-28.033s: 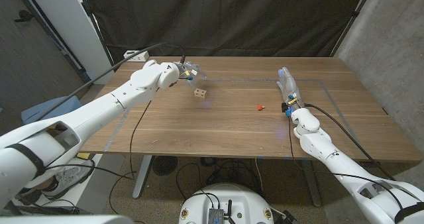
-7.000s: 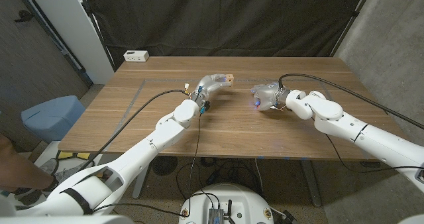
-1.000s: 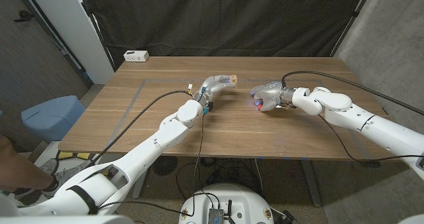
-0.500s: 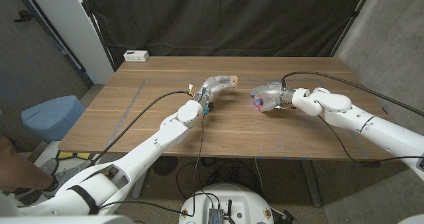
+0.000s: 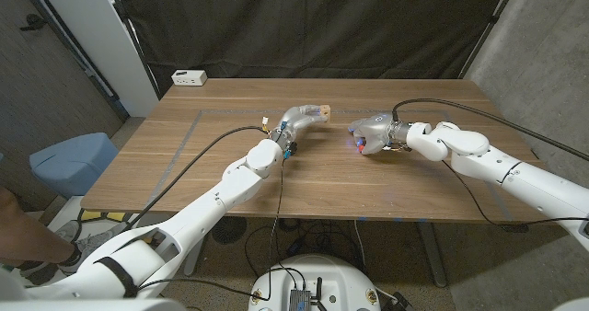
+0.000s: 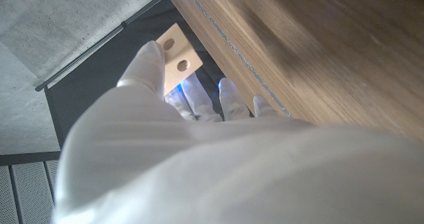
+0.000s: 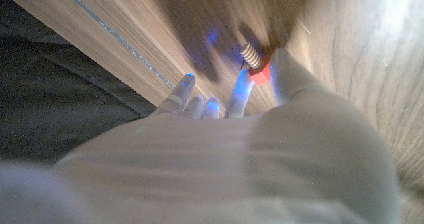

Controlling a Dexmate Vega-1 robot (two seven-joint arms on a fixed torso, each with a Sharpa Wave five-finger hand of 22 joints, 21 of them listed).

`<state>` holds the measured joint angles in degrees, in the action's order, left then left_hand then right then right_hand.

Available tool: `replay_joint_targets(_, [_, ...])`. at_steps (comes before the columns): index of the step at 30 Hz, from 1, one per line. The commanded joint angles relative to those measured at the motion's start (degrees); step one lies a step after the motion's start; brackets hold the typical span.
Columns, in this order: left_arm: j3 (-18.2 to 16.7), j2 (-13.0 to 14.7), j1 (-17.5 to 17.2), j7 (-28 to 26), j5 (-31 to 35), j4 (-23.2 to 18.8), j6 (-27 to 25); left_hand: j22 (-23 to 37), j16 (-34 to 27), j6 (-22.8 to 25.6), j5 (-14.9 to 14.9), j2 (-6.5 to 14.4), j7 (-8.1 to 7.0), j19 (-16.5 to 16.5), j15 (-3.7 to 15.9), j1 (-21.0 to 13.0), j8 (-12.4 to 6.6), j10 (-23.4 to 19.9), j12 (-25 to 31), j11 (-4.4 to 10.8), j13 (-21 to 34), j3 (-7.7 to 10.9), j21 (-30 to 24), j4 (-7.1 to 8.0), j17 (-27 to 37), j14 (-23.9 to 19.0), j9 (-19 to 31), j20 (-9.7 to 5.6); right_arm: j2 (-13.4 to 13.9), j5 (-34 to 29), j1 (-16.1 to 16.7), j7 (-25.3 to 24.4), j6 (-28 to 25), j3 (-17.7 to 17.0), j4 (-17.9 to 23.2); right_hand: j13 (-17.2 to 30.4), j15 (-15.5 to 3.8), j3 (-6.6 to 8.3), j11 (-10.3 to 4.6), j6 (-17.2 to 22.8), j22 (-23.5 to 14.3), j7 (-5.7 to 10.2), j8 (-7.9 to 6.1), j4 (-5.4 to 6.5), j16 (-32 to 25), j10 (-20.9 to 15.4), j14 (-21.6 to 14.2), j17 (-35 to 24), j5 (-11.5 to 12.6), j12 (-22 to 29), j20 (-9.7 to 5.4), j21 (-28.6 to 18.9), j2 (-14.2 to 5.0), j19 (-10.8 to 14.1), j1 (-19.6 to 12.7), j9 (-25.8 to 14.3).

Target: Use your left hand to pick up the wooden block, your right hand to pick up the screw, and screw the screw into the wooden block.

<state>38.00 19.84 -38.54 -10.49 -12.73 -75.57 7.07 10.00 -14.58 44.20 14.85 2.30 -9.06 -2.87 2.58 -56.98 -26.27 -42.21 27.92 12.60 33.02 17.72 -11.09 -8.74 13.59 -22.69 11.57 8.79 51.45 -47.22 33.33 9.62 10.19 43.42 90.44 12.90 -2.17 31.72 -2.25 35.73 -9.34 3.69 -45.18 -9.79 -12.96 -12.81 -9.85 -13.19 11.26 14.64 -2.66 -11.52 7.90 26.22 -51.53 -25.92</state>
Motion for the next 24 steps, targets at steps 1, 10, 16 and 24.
replay_joint_targets(1, [0.16, -0.25, 0.47, 0.54, -0.13, 0.82, 0.56, 0.27, 0.33, 1.81, 0.24, 1.64, -0.33, 0.11, 4.8, 0.95, -0.65, -0.63, 0.2, -0.2, 0.36, 0.3, -0.29, 0.28, 0.05, -0.45, 0.66, 0.08, 0.12, 1.28, 0.46, -0.78, -0.29, -0.69, 0.24, 0.22, -5.15, 0.44, 0.03, 0.6, -0.11, 0.01, -0.52, 0.13, -0.2, -0.56, -0.63, -0.34, 0.31, 0.24, -5.67, -0.12, -0.05, 0.52, -0.66, -0.32])
replay_joint_targets(10, [0.32, -0.48, 1.02, 0.83, -0.14, 1.39, 0.19, 0.27, 0.34, 1.94, 0.26, 1.67, -0.21, 0.09, 4.78, 1.05, -0.68, -0.63, 0.1, -0.2, 0.41, 0.26, -0.3, 0.3, 0.08, -0.48, 0.65, 0.06, 0.44, 3.33, 1.34, -1.57, -0.86, -1.89, 0.94, 0.2, -5.55, 0.57, 0.05, 1.37, -0.11, -0.08, -1.19, 0.21, -0.25, -1.1, -1.11, -0.42, 0.34, 0.26, -5.69, -0.06, -0.05, 1.15, -0.71, -0.5])
replay_joint_targets(16, [0.45, -0.68, 1.5, 1.52, -0.29, 2.24, 0.72, 0.27, 0.33, 1.89, 0.27, 1.71, -0.23, 0.09, 4.78, 1.08, -0.65, -0.68, 0.05, -0.21, 0.45, 0.24, -0.3, 0.3, 0.12, -0.5, 0.65, 0.11, 0.51, 4.92, 1.86, -2.21, -0.81, -2.6, 1.13, 0.17, -5.62, 0.69, 0.29, 1.6, -0.11, -0.4, -1.55, 0.21, -0.35, -1.58, -1.64, -0.47, 0.38, 0.28, -5.91, -0.09, -0.04, 1.84, -0.8, -0.61])
replay_joint_targets(24, [0.45, -0.78, 1.72, 1.95, -0.51, 2.86, 1.12, 0.27, 0.36, 1.86, 0.29, 1.76, -0.23, 0.11, 4.76, 1.07, -0.62, -0.67, -0.03, -0.2, 0.48, 0.24, -0.3, 0.29, 0.14, -0.47, 0.65, 0.18, 0.79, 6.39, 2.73, -3.08, -1.36, -3.59, 1.9, 0.13, -5.68, 0.82, 0.17, 1.9, -0.11, -0.37, -1.92, 0.21, -0.37, -1.9, -2.02, -0.51, 0.41, 0.22, -5.97, -0.03, 0.01, 2.33, -0.87, -0.7])
